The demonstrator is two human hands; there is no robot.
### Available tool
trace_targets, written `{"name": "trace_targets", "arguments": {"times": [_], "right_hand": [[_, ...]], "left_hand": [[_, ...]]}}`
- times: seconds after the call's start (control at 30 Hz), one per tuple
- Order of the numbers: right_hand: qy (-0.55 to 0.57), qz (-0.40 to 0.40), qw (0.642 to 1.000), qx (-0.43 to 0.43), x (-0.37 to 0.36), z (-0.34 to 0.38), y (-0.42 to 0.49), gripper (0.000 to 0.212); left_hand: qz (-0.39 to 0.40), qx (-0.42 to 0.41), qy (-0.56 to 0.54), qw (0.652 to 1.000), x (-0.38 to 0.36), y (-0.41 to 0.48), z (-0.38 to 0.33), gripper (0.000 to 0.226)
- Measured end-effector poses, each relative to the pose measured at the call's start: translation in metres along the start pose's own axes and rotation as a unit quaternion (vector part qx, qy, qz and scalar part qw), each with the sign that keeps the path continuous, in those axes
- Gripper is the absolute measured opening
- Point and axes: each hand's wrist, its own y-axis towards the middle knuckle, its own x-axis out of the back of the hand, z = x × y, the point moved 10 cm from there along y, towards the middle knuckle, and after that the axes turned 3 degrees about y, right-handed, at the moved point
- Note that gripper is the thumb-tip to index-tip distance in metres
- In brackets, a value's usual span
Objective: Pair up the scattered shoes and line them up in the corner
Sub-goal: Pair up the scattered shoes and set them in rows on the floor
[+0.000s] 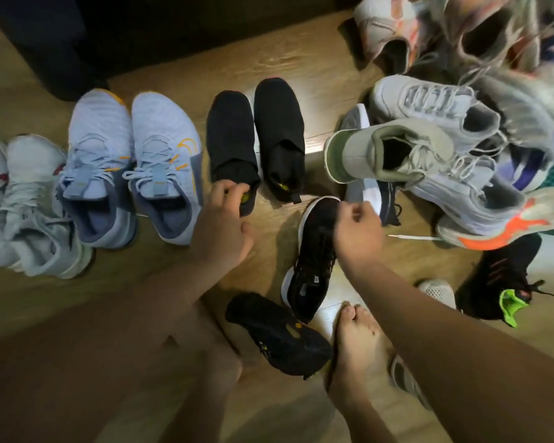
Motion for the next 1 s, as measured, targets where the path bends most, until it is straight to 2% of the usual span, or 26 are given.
{"name": "trace_targets", "arguments": {"times": [0.03,0.1,0.17,0.23,0.33,0.4,0.47,0.53,0.6,0.73,0.9,1.0], "right_hand": [[0.084,-0.057,0.994,-0.034,0.023,-0.004,0.006,0.014],[0.138,-0.124,0.983,0.003,0.060,0.011,0.017,0.019],[0.084,-0.083,0.991,0.054,0.065,0.031,0.032,0.035],[0.030,-0.005,0.998,0.058,0.054,0.036,0.050,0.047],[-0.030,0.054,0.996,0.069,0.052,0.036,0.064,0.040],[-0.013,0.078,0.993,0.093,0.059,0.035,0.059,0.044],[0.003,0.085,0.990,0.112,0.069,0.022,0.047,0.052],[0.019,0.077,0.993,0.085,0.083,-0.013,0.037,0.057],[0.036,0.053,0.998,0.014,0.105,-0.063,0.033,0.055],[-0.002,-0.002,0.994,-0.108,0.180,-0.162,0.033,0.042],[-0.094,-0.017,0.983,-0.155,0.270,-0.218,0.061,0.043],[-0.141,-0.002,0.980,-0.140,0.294,-0.223,0.076,0.044]], "left_hand": [[-0.009,-0.022,-0.010,1.000,0.001,0.004,-0.012,0.059],[-0.019,-0.075,-0.021,0.997,0.001,0.014,-0.042,0.058],[-0.005,-0.101,-0.018,0.995,-0.002,0.027,-0.080,0.060],[0.022,-0.128,0.025,0.991,-0.010,0.039,-0.124,0.070],[0.081,-0.198,0.126,0.969,-0.034,0.048,-0.180,0.078],[0.110,-0.209,0.211,0.949,-0.050,0.053,-0.195,0.064],[0.105,-0.193,0.273,0.937,-0.054,0.060,-0.204,0.044],[0.105,-0.176,0.329,0.922,-0.059,0.067,-0.209,0.033],[0.122,-0.162,0.381,0.902,-0.066,0.074,-0.207,0.036],[0.219,-0.099,0.363,0.900,-0.088,0.074,-0.175,0.042],[0.171,-0.050,0.295,0.939,-0.097,0.057,-0.172,0.039],[0.124,-0.029,0.258,0.958,-0.091,0.047,-0.175,0.040]]}}
